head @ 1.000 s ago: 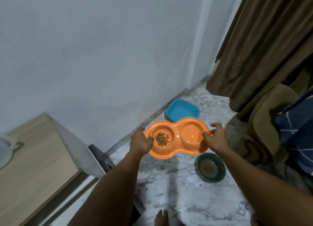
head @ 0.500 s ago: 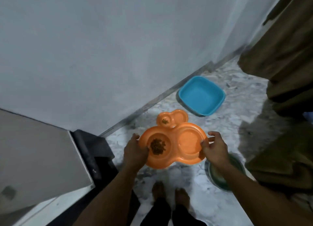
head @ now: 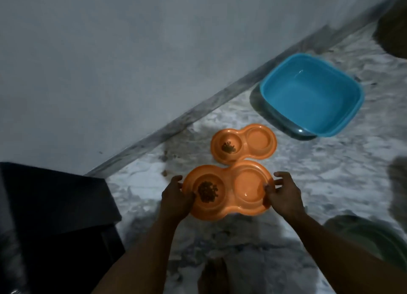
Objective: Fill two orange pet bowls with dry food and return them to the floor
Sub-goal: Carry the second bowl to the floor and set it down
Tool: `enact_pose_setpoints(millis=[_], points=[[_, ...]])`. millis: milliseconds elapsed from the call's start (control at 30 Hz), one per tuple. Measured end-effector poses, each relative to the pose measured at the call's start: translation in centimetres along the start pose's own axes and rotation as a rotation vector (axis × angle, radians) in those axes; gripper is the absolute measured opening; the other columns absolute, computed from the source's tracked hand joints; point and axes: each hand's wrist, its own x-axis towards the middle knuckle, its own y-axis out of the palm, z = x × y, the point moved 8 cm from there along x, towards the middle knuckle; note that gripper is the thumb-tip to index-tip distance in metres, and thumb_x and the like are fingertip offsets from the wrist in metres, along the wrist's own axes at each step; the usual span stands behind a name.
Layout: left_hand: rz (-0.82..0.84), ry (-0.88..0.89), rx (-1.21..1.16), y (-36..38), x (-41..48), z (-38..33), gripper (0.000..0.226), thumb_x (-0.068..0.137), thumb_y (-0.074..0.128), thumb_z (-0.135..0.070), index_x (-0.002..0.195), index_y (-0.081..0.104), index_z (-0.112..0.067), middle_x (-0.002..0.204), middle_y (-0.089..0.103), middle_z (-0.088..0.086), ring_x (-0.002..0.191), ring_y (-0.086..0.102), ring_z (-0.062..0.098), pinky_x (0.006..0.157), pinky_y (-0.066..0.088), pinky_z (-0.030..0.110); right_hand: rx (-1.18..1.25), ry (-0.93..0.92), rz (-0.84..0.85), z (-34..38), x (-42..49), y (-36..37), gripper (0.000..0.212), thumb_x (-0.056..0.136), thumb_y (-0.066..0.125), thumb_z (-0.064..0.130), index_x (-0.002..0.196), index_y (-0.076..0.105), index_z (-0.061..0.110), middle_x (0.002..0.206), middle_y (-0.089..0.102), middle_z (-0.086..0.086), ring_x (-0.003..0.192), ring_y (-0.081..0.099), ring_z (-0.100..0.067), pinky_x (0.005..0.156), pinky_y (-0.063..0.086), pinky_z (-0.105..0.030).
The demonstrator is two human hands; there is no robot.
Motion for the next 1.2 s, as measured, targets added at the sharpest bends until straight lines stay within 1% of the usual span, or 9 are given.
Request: enact_pose_setpoints(millis=[167,333,433,600,733,867,967,1033,1200], points=[[0.095,-0.001,0.134,3.9,7.8,5.3,0.08,0.079,0.082,-0.03,0.146,0.042,-0.013,0.126,0.065,0.013,0.114,0.062,0.033,0.094,0.052,0.04,-0.032,-0.014,-0.017,-4.1,5.2,6.1,0.038,0.085,0.071,0.027,0.116,0.048,0.031,0.108,0.066,-0.003,0.095,0.066,-0.028,0.085,0.056,-0.048],[0.161,0.046,0.225,5.2,13.1,6.3,0.082,0.077,0.085,-0.032,0.145,0.042,-0.013,0.119,0.067,0.011,0.109,0.064,0.03,0.086,0.051,0.034,0.008,0.0,-0.043,-6.7,7.8,9.0,0.036,0.081,0.069,0.027,0.109,0.049,0.034,0.104,0.064,0.0,0.093,0.067,-0.028,0.084,0.057,-0.049],[0.172,0.027,0.225,6.4,14.1,7.7,0.081,0.076,0.086,-0.031,0.144,0.044,-0.014,0.118,0.068,0.012,0.104,0.067,0.031,0.092,0.056,0.044,0.004,-0.004,-0.046,-7.6,8.6,9.7,0.036,0.078,0.069,0.032,0.107,0.048,0.036,0.103,0.064,0.002,0.092,0.067,-0.028,0.083,0.057,-0.05],[0.201,0.008,0.275,7.4,14.4,8.5,0.078,0.079,0.084,-0.029,0.144,0.044,-0.014,0.127,0.064,0.014,0.113,0.063,0.029,0.09,0.053,0.034,-0.031,-0.034,-0.038,-7.8,9.0,9.8,0.039,0.079,0.07,0.031,0.113,0.05,0.03,0.107,0.065,-0.001,0.097,0.066,-0.028,0.085,0.056,-0.051],[0.222,-0.009,0.292,7.6,14.9,8.8,0.08,0.074,0.087,-0.032,0.141,0.048,-0.014,0.126,0.066,0.014,0.105,0.068,0.03,0.093,0.057,0.041,-0.047,-0.017,-0.039,-8.6,8.8,10.0,0.037,0.079,0.067,0.034,0.111,0.048,0.033,0.105,0.066,-0.001,0.096,0.066,-0.028,0.087,0.055,-0.05],[0.208,-0.01,0.316,7.5,15.4,8.9,0.078,0.072,0.089,-0.031,0.138,0.051,-0.014,0.122,0.067,0.014,0.103,0.068,0.029,0.092,0.057,0.041,-0.053,-0.012,-0.012,-9.0,9.2,10.5,0.041,0.076,0.065,0.039,0.113,0.046,0.033,0.104,0.067,-0.002,0.092,0.069,-0.029,0.086,0.056,-0.05],[0.218,-0.025,0.322,7.4,15.6,8.6,0.083,0.072,0.089,-0.032,0.142,0.048,-0.013,0.126,0.064,0.016,0.111,0.065,0.031,0.097,0.055,0.044,-0.079,-0.028,-0.003,-7.6,8.9,10.4,0.049,0.084,0.07,0.032,0.125,0.048,0.02,0.116,0.066,-0.011,0.104,0.065,-0.033,0.091,0.053,-0.048],[0.223,-0.012,0.381,6.9,15.0,7.8,0.084,0.076,0.085,-0.037,0.145,0.044,-0.012,0.136,0.058,0.016,0.122,0.058,0.031,0.102,0.05,0.04,-0.108,-0.028,-0.017,-6.8,8.4,9.7,0.058,0.086,0.072,0.031,0.134,0.048,0.011,0.128,0.061,-0.015,0.116,0.06,-0.035,0.096,0.05,-0.046],[0.242,0.002,0.427,3.3,7.9,2.8,0.088,0.083,0.078,-0.043,0.152,0.035,-0.011,0.147,0.05,0.017,0.135,0.049,0.031,0.111,0.041,0.039,-0.179,-0.03,0.047,-1.2,2.6,4.9,0.064,0.087,0.07,0.037,0.139,0.046,0.01,0.134,0.058,-0.019,0.123,0.057,-0.035,0.097,0.05,-0.045]])
